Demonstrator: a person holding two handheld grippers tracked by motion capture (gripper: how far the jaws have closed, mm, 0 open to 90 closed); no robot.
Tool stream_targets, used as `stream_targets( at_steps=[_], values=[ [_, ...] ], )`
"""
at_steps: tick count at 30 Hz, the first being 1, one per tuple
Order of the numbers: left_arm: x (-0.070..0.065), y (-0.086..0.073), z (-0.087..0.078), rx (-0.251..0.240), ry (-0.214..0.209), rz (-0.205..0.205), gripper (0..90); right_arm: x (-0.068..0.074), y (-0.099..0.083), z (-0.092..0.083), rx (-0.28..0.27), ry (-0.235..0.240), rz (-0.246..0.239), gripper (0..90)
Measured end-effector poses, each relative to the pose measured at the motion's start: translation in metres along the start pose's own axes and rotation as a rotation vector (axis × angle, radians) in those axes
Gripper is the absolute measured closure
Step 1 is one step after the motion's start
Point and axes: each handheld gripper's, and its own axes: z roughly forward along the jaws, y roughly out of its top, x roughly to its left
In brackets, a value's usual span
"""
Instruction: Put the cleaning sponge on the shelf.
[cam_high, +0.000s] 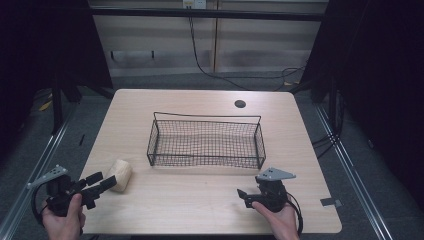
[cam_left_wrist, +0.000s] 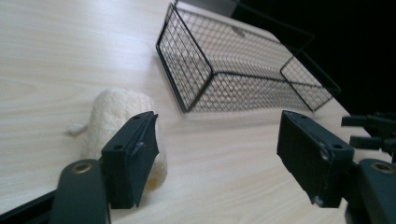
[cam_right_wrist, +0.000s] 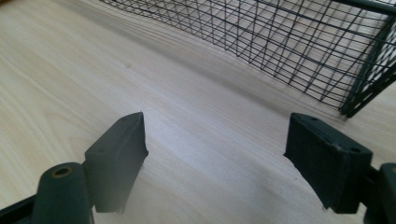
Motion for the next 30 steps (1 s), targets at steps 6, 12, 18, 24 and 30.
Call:
stream_targets(
  at_steps=[6,12,18,24,30],
  values=[
    [-0.003,0.002,0.005,0.092,-0.03,0.034,27.8,0.0,0.004,-0.011,-0.018,0.028,-0.004,22.7],
    [-0.012,0.004,0.011,0.158,0.008,0.115,25.7,0.002,0.007,-0.021,-0.027,0.031,-0.005,24.7],
    [-0.01,0.009,0.015,0.229,-0.001,0.116,24.9,0.002,0.007,-0.028,-0.039,0.04,0.009,30.1],
    [-0.007,0.023,0.017,0.318,0.019,0.105,22.3,0.002,0.007,-0.026,-0.031,0.04,0.024,27.1],
    [-0.013,0.038,0.025,0.394,0.086,0.143,27.5,0.006,0.006,-0.025,-0.015,0.062,0.014,26.1]
  ],
)
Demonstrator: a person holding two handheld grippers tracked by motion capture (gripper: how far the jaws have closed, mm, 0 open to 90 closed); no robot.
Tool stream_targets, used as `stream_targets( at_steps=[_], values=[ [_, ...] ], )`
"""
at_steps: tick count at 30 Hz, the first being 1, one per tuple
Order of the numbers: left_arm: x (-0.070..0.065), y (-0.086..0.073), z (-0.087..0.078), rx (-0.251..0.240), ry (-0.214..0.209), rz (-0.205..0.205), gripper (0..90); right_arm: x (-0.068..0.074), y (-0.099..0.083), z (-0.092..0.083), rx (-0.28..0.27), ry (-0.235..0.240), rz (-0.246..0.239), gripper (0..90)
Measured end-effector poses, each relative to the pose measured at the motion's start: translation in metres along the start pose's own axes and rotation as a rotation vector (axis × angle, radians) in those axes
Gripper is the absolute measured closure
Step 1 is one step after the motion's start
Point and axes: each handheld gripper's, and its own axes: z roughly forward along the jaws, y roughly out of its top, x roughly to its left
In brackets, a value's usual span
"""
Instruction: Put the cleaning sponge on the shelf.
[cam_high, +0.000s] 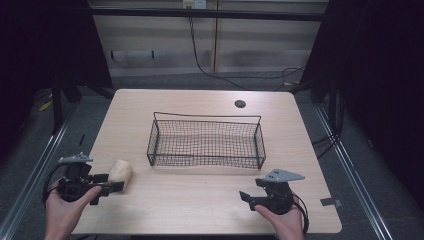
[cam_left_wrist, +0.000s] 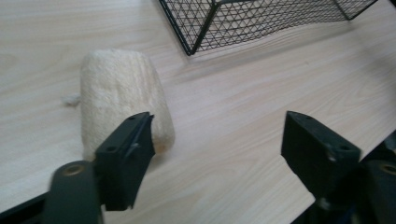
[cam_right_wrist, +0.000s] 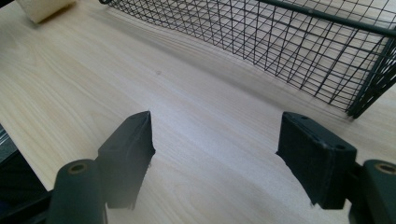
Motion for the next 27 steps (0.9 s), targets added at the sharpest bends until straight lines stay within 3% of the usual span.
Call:
stream_targets(
  at_steps=[1,2,3,4,7,8,10,13,14,18,21,22,27],
  values=[
    [0.0,0.0,0.0,0.0,0.0,0.0,29.4,0.0,0.0,0.0,0.0,0.0,0.0,26.1],
    [0.001,0.006,0.0,0.042,0.024,-0.006,28.2,0.0,-0.001,0.001,0.007,0.005,0.001,25.5],
    [0.001,0.006,0.0,0.042,0.024,-0.006,27.8,0.0,-0.001,0.001,0.007,0.005,0.001,25.5],
    [0.003,0.013,0.001,0.083,0.032,-0.015,27.8,0.0,-0.001,0.002,0.011,0.008,-0.001,25.1],
    [0.007,0.018,0.001,0.104,0.05,-0.02,27.1,0.0,-0.001,0.002,0.013,0.008,0.003,24.6],
    [0.012,0.023,0.002,0.119,0.063,-0.039,26.3,0.0,-0.001,0.003,0.018,0.012,0.005,24.0],
    [0.018,0.028,0.003,0.15,0.062,-0.058,25.8,0.0,-0.001,0.004,0.024,0.026,0.006,23.0],
    [0.022,0.031,0.004,0.154,0.053,-0.071,23.4,0.0,-0.001,0.006,0.029,0.025,0.004,21.8],
    [0.027,0.035,0.005,0.191,0.053,-0.078,22.5,0.0,-0.001,0.007,0.035,0.03,0.01,21.6],
    [0.034,0.043,0.008,0.221,0.097,-0.083,18.7,0.0,-0.002,0.008,0.043,0.038,0.012,21.2],
    [0.037,0.048,0.01,0.233,0.091,-0.091,18.4,0.0,-0.002,0.009,0.052,0.053,0.016,20.8],
    [0.039,0.052,0.012,0.253,0.073,-0.1,18.4,0.0,-0.003,0.009,0.055,0.061,0.021,20.9],
    [0.039,0.058,0.019,0.316,0.076,-0.097,20.2,0.0,-0.002,0.01,0.062,0.068,0.026,20.7]
  ],
)
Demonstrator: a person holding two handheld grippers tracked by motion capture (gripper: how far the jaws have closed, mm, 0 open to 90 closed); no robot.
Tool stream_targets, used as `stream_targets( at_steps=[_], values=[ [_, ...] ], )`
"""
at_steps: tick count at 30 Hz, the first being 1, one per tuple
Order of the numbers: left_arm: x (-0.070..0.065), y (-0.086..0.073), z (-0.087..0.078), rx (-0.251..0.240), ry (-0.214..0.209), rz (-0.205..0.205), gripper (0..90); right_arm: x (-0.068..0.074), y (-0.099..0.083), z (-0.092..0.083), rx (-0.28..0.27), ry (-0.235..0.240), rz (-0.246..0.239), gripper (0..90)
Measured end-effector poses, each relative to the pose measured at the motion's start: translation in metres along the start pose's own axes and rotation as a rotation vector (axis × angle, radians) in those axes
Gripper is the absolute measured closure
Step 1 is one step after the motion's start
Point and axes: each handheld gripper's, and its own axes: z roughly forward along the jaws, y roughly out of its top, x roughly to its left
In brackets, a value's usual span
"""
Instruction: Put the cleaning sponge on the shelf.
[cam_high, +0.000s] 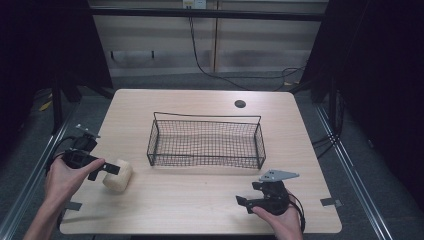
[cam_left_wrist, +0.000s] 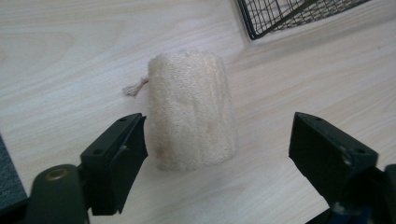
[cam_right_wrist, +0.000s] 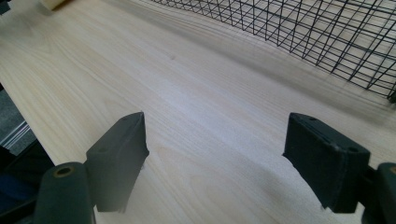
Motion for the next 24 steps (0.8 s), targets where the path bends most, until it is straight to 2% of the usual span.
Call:
stream_targets(
  at_steps=[2,5,7,14,16,19,21,24],
  values=[
    [0.0,0.003,0.004,0.028,-0.008,0.017,22.9,0.0,0.0,0.0,0.002,0.0,0.002,20.7],
    [0.004,0.01,0.01,0.055,-0.005,0.009,22.3,0.0,0.0,0.0,0.004,0.005,0.005,19.9],
    [0.006,0.014,0.012,0.062,-0.005,-0.013,21.3,0.0,-0.001,0.001,0.009,0.006,0.008,19.9],
    [0.016,0.019,0.018,0.108,-0.015,-0.01,18.8,-0.001,0.0,0.002,0.013,0.007,0.01,19.5],
    [0.016,0.02,0.021,0.092,0.008,-0.033,18.7,0.0,-0.001,0.002,0.016,0.008,0.009,19.5],
    [0.018,0.022,0.027,0.136,-0.006,-0.027,18.0,0.0,-0.001,0.002,0.014,0.007,0.009,19.7],
    [0.018,0.024,0.03,0.156,0.004,-0.021,18.1,0.0,0.0,0.002,0.014,0.007,0.008,19.7],
    [0.02,0.025,0.033,0.16,-0.001,-0.033,18.1,0.0,0.0,0.002,0.017,0.008,0.013,19.5]
  ],
)
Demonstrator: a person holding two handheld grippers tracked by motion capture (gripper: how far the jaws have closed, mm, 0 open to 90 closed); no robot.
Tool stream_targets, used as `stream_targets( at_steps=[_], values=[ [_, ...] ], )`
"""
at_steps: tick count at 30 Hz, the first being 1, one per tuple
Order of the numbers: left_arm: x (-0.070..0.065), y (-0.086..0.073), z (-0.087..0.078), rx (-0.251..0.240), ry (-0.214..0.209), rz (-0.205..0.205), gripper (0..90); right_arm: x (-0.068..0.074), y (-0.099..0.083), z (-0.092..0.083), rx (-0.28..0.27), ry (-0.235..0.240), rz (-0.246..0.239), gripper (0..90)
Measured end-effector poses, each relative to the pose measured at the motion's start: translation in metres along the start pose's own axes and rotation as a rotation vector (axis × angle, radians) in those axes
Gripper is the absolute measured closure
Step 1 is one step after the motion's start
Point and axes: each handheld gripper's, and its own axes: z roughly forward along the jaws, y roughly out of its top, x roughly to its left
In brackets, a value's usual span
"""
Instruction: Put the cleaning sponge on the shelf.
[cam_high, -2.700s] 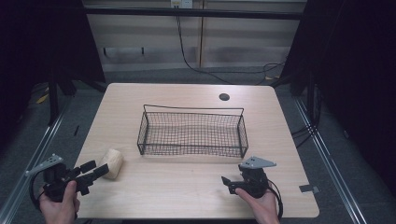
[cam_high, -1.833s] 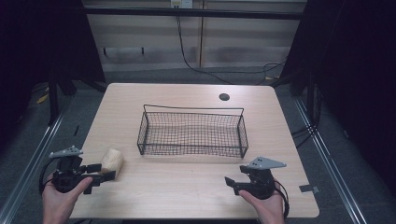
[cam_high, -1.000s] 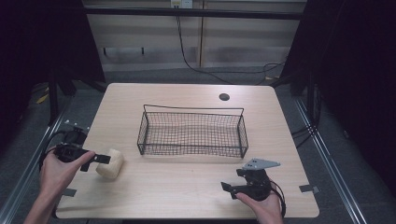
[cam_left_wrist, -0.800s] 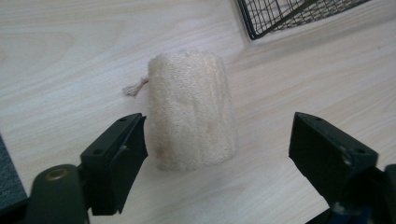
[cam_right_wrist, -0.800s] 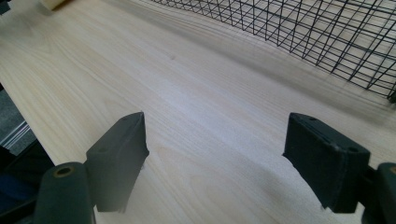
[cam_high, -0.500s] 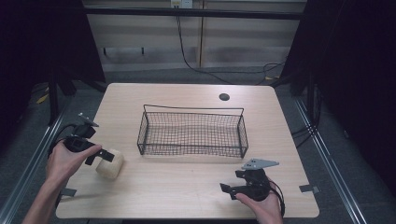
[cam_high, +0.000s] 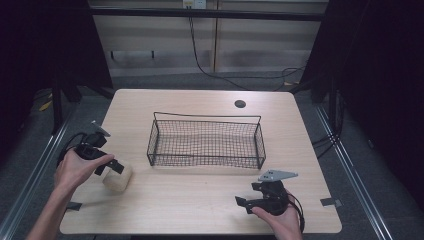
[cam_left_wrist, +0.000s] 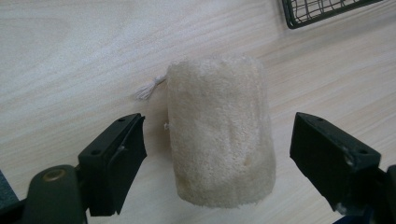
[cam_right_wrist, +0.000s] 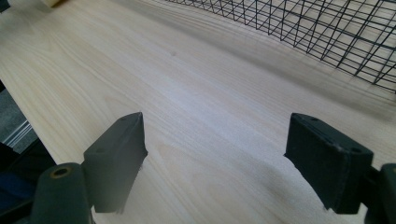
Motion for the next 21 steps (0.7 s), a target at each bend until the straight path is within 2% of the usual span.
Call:
stream_targets(
  at_steps=[2,3,4,6,8,9,11,14,18,21],
  values=[
    [0.001,0.001,0.002,-0.003,0.001,-0.011,18.0,0.0,0.0,0.0,0.003,0.002,-0.003,19.5],
    [0.001,0.003,0.006,0.012,0.016,-0.018,18.1,0.001,0.0,0.001,0.006,0.006,0.002,19.5],
    [0.002,0.004,0.008,0.027,0.01,-0.015,18.0,0.001,0.0,0.001,0.007,0.007,0.0,19.5],
    [0.001,0.005,0.009,0.027,0.007,-0.016,18.0,0.001,0.0,0.001,0.01,0.008,-0.002,19.5],
    [0.0,0.006,0.011,0.033,0.019,-0.014,18.1,0.001,0.0,0.001,0.009,0.008,-0.001,19.5],
    [0.0,0.007,0.015,0.055,0.026,-0.008,18.1,0.001,0.0,0.001,0.012,0.009,0.001,19.5],
    [0.0,0.007,0.018,0.05,0.024,-0.013,18.0,0.001,0.0,0.001,0.008,0.007,-0.002,19.2],
    [0.0,0.008,0.021,0.053,0.021,0.013,17.3,0.001,0.0,0.001,0.012,0.008,-0.002,19.0],
    [0.001,0.009,0.025,0.059,0.018,0.009,18.7,0.001,0.0,0.002,0.01,0.008,-0.001,18.5],
    [0.001,0.008,0.031,0.085,0.02,0.016,19.1,0.001,0.0,0.003,0.012,0.008,0.0,18.5]
  ],
)
